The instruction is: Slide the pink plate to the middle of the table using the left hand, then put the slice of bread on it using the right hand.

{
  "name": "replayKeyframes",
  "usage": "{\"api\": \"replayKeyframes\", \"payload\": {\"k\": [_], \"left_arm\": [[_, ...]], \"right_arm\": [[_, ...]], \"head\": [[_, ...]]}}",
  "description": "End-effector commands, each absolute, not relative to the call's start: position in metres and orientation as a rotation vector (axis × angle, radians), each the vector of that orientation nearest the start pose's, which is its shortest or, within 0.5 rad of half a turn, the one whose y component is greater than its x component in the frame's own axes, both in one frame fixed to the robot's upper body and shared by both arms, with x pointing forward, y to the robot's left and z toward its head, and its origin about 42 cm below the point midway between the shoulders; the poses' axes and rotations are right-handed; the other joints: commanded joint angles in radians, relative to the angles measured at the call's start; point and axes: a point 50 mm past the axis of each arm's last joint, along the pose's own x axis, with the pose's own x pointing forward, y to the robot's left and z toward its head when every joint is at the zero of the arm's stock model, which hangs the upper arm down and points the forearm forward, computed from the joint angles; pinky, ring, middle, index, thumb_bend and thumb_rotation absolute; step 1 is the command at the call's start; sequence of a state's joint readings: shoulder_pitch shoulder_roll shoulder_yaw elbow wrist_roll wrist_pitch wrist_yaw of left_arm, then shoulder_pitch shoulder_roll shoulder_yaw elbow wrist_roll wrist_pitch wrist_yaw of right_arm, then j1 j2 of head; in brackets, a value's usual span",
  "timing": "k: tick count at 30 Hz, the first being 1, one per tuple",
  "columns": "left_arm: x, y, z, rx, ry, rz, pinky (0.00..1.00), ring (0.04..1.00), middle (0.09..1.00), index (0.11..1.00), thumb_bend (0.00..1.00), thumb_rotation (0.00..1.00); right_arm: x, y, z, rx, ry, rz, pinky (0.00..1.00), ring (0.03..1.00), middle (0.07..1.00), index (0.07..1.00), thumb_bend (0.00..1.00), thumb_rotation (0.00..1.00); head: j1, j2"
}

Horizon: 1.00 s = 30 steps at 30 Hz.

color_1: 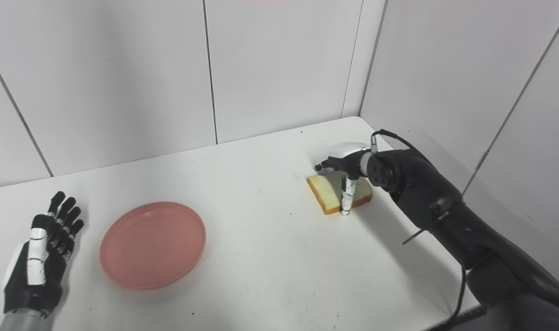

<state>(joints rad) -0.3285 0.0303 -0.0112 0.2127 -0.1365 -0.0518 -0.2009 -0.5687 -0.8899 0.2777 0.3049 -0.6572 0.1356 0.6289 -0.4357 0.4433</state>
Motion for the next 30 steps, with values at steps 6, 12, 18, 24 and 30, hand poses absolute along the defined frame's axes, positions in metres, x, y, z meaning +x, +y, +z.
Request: {"api": "replayKeyframes", "payload": {"k": [6, 12, 18, 24, 30], "left_arm": [[0.389, 0.179, 0.164, -0.083, -0.222, -0.307, 1.0, 1.0, 1.0, 0.981, 0.71, 1.0], [0.388, 0.177, 0.165, -0.084, -0.222, -0.312, 1.0, 1.0, 1.0, 0.982, 0.71, 1.0], [0.388, 0.177, 0.164, -0.082, -0.224, -0.309, 1.0, 1.0, 1.0, 0.986, 0.7, 1.0], [0.388, 0.174, 0.165, -0.086, -0.23, -0.315, 1.0, 1.0, 1.0, 0.984, 0.68, 1.0], [0.386, 0.169, 0.163, -0.085, -0.229, -0.33, 1.0, 1.0, 1.0, 0.98, 0.68, 1.0]], "right_arm": [[0.423, -0.454, 0.304, -1.514, 0.244, 0.253, 0.41, 0.471, 0.495, 0.563, 0.58, 0.0], [0.423, -0.456, 0.315, -1.524, 0.249, 0.23, 0.41, 0.482, 0.496, 0.487, 0.53, 0.0], [0.42, -0.455, 0.322, -1.528, 0.223, 0.22, 0.44, 0.509, 0.506, 0.479, 0.53, 0.0], [0.416, -0.449, 0.338, -1.511, 0.115, 0.229, 0.4, 0.463, 0.478, 0.503, 0.53, 0.0], [0.413, -0.42, 0.362, -1.48, -0.05, 0.24, 0.42, 0.485, 0.501, 0.477, 0.53, 0.0]], "head": [[0.005, 0.004], [0.006, 0.001], [0.009, -0.001], [0.029, 0.002], [0.06, 0.004]]}}
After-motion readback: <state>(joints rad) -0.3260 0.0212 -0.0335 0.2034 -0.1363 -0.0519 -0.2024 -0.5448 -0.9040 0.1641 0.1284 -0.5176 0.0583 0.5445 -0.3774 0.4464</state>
